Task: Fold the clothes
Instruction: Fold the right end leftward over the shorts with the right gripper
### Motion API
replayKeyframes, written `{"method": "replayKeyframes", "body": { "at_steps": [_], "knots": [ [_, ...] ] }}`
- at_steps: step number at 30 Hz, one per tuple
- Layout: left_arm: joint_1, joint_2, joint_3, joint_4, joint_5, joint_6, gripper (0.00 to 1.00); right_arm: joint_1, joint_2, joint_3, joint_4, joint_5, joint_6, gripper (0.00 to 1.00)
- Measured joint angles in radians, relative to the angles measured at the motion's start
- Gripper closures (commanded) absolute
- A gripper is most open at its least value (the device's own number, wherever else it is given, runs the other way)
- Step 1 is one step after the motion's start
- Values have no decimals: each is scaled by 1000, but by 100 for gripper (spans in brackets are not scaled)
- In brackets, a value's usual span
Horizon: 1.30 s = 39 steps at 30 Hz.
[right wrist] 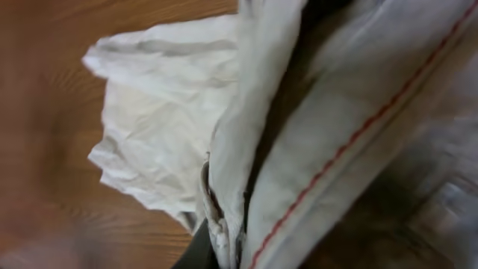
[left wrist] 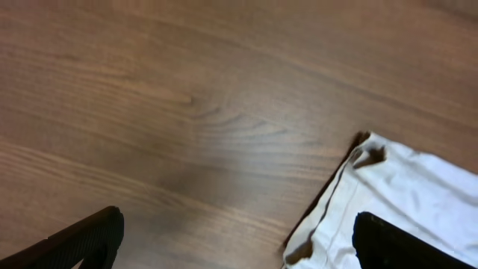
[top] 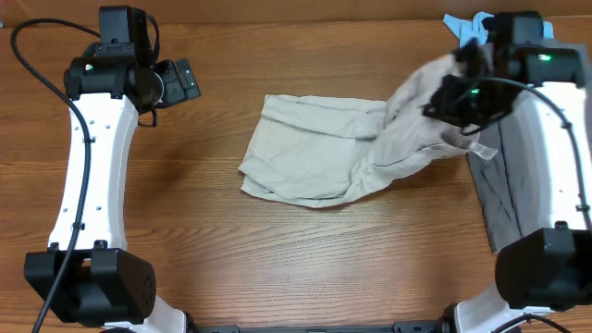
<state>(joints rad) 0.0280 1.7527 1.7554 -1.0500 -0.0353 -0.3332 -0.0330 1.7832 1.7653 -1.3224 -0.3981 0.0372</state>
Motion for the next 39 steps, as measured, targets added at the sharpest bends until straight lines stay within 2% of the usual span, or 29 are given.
{"method": "replayKeyframes", "body": {
  "at_steps": [10, 22, 23, 24, 25, 26, 27, 32, 39],
  "knots": [
    [0, 1, 0, 55, -11, 0, 0, 370, 78, 0, 155, 13, 92, 96],
    [0, 82, 0, 56, -14, 0, 0, 647, 324, 2, 478, 14, 286, 96],
    [0, 92, 0, 55, -14, 0, 0, 667, 324, 2, 503, 14, 299, 92],
    [0, 100, 0, 56, -14, 0, 0, 689, 324, 2, 530, 14, 312, 66],
    [0, 108, 0, 56, -14, 0, 0, 713, 323, 2, 557, 19, 328, 35],
    [0, 116, 0, 57, -14, 0, 0, 731, 323, 3, 573, 25, 341, 12],
    [0, 122, 0, 61, -14, 0, 0, 754, 324, 3, 598, 31, 354, 0],
    [0, 131, 0, 77, -14, 0, 0, 822, 323, 13, 628, 38, 370, 0],
    [1, 131, 0, 97, -14, 0, 0, 793, 273, 94, 428, 48, 378, 0]
  ]
}}
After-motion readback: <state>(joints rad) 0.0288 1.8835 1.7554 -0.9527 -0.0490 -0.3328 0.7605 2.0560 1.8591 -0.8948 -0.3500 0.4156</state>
